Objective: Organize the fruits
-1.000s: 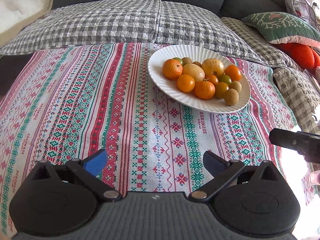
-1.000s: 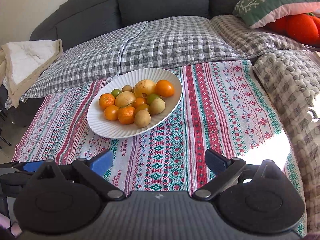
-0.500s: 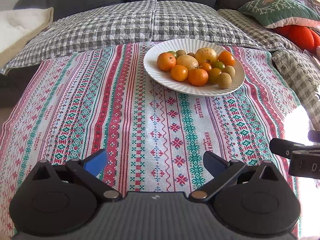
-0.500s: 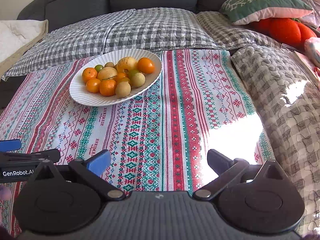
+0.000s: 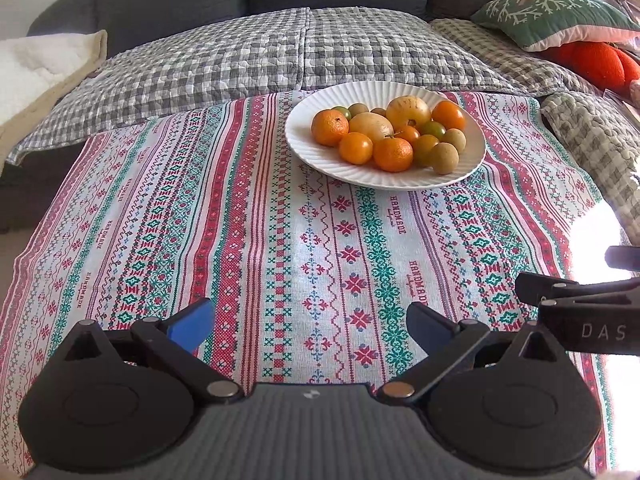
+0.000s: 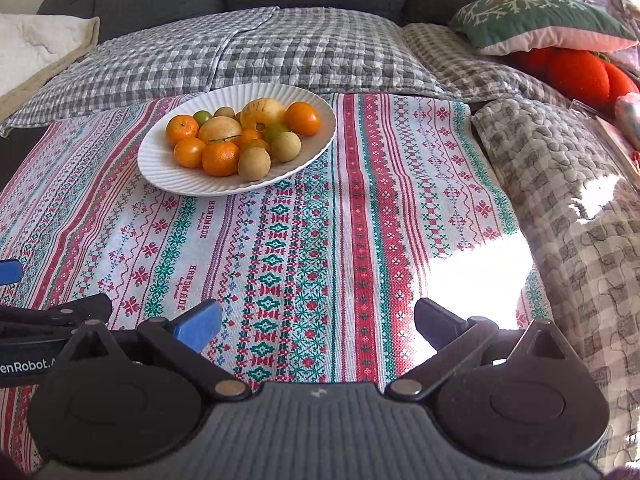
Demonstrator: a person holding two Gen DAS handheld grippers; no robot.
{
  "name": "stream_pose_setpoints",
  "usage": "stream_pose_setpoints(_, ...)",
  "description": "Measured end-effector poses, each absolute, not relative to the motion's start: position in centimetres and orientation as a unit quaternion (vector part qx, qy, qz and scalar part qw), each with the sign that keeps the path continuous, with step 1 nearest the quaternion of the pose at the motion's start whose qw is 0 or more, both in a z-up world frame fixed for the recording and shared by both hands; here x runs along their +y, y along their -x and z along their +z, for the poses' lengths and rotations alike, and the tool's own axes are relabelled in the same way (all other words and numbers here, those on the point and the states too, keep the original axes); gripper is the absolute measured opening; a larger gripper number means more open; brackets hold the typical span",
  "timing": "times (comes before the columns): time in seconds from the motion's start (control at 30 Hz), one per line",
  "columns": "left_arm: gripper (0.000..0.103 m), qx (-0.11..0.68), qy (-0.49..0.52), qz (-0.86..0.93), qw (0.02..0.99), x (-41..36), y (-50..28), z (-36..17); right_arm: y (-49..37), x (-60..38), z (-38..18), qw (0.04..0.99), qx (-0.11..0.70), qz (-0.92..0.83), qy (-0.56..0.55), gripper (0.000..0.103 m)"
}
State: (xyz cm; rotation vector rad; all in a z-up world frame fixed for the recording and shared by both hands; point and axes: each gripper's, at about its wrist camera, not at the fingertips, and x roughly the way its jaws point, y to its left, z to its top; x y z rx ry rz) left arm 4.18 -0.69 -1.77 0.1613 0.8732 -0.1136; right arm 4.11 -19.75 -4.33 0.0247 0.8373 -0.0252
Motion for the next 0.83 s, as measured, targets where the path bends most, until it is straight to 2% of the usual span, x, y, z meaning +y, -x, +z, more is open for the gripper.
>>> stream_pose_setpoints(0.83, 0.087, 0.435, -0.082, -0.072, 0.894, -0.84, -4.19, -1.9, -4.4, -19.76, -4.41, 0.91, 0.413, -0.016, -0.014, 0.103)
